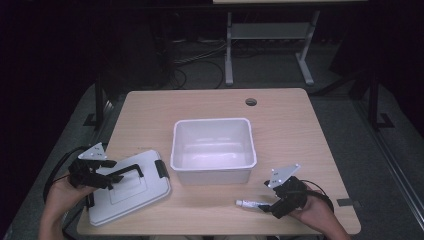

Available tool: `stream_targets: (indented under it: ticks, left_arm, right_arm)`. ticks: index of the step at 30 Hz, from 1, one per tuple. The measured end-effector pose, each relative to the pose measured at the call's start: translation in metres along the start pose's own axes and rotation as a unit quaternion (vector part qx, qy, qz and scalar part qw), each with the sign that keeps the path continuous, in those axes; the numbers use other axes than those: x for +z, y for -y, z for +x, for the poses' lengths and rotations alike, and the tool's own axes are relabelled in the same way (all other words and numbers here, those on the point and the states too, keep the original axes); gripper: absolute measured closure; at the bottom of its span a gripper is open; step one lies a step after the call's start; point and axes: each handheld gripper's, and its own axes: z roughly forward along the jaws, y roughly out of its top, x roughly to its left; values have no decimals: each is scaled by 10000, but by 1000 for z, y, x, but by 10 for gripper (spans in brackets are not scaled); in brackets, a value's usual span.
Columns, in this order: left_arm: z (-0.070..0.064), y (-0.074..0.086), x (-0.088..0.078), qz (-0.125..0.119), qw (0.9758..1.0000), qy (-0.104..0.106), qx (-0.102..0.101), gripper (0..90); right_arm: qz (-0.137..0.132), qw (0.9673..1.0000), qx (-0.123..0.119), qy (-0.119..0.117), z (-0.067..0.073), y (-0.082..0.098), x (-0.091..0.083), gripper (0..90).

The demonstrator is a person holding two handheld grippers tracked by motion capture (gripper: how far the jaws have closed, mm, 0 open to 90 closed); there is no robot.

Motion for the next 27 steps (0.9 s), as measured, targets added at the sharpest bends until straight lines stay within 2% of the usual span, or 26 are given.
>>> stream_targets:
  ticks: [3, 11, 18, 27]
  left_arm:
    - [0, 1, 1, 70, 10000, -25, 23, 368]
    - [0, 4, 0, -19, 10000, -58, -65, 359]
    - [-1, 5, 0, -21, 10000, -62, -74, 350]
    - [-1, 9, -2, -32, 9999, -77, -126, 344]
  right_arm:
    - [73, 9999, -72, -55, 0, -2, 1, 246]
    - [262, 9986, -360, -270, 6, -8, 9, 342]
    - [508, 9958, -697, -318, 12, -15, 19, 440]
    - [885, 9915, -869, -388, 11, -21, 27, 549]
